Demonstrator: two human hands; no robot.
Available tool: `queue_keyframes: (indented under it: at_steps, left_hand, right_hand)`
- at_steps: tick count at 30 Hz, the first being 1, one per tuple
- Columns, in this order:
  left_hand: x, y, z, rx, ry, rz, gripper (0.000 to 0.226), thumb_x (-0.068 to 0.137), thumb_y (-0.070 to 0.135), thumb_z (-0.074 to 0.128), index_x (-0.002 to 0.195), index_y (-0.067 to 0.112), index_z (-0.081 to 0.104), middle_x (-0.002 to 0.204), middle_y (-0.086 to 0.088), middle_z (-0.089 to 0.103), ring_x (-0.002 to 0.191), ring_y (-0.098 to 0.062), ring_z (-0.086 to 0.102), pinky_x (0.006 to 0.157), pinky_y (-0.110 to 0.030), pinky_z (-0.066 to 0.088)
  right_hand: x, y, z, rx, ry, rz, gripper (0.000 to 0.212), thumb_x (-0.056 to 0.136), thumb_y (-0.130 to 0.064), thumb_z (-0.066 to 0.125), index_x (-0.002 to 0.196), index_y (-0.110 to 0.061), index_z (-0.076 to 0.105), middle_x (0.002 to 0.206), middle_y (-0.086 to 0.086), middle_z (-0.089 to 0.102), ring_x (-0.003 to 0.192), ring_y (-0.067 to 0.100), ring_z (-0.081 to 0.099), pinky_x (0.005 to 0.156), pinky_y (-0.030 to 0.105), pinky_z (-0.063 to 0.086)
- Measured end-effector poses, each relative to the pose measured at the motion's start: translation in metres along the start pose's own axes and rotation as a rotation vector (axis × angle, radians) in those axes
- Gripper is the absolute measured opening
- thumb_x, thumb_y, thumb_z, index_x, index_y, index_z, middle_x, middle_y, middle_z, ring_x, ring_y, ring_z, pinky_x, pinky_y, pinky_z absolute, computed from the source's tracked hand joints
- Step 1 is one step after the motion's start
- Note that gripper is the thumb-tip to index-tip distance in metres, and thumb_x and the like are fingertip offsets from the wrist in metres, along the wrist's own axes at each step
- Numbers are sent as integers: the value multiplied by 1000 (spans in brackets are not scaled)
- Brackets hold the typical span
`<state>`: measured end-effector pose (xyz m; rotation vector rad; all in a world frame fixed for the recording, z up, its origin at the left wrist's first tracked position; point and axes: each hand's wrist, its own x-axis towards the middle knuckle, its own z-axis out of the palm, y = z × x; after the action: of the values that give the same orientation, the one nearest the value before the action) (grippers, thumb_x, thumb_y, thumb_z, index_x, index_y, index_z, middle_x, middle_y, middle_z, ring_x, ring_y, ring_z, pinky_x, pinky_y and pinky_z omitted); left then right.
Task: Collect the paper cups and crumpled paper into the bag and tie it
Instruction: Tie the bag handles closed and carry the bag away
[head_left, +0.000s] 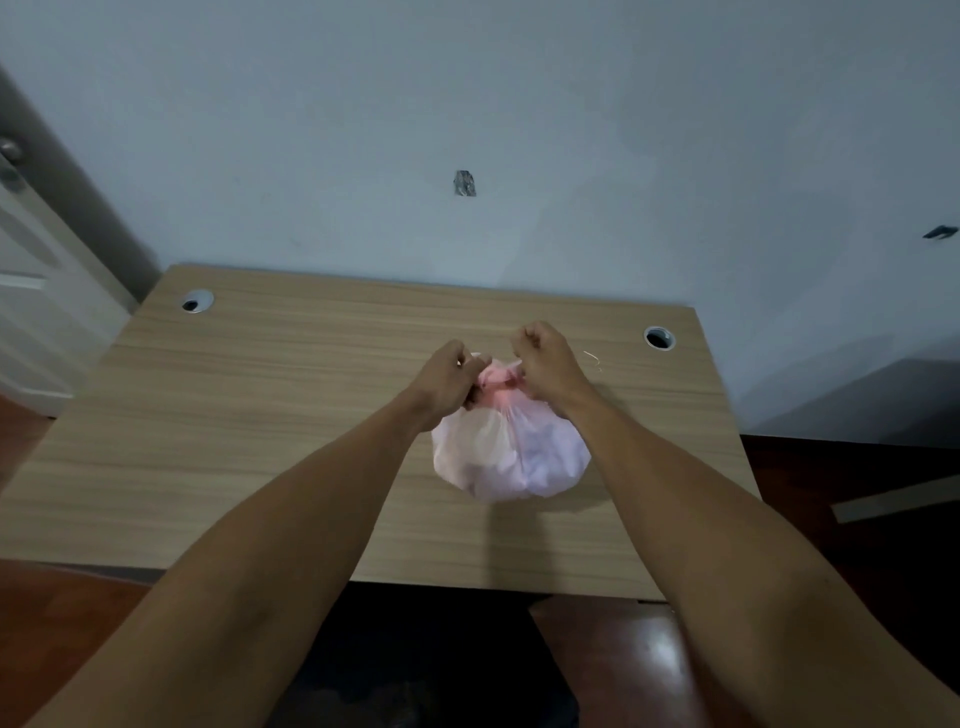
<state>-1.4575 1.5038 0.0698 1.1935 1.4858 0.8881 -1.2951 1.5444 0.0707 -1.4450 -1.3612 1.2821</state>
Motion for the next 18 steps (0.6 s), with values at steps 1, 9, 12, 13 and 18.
queue_keyframes:
  at_steps: [1,9,12,13,18]
  left_hand:
    - [2,0,0,-32,35,-19,28,104,22,57,81,13,44,62,-13,58,52,-18,55,50,-29,47]
    - [5,6,-14,-112,-46,-84,36,103,7,45,87,-16,68,65,-17,62,50,-14,56,52,-23,49]
    - [3,7,-14,-115,-94,-90,38,105,11,42,89,-11,69,74,-18,66,55,-14,58,55,-23,50]
    - [3,7,-14,-118,-119,-87,39,106,12,41,88,-8,69,74,-16,67,56,-13,58,55,-24,49]
    - [-8,13,-10,-88,-143,-46,33,106,15,45,77,3,53,63,-1,72,54,-15,50,51,-27,38]
  right_hand:
    - [-2,-3,-1,70,-60,60,4,99,-15,52,96,-13,52,83,6,50,58,18,53,45,26,35]
    - [-17,-4,1,2,-218,-40,16,83,-10,81,95,-3,72,82,4,70,70,17,61,62,29,52]
    - [-17,-3,4,23,-179,-65,14,94,-13,70,92,0,65,75,9,62,63,22,54,50,28,44]
    - [-17,-3,5,24,-160,-57,13,97,-13,66,94,-1,63,75,9,59,60,22,52,46,26,41]
    - [-8,1,9,-96,-30,-41,13,97,-15,59,88,-6,59,68,2,51,54,18,45,45,24,36]
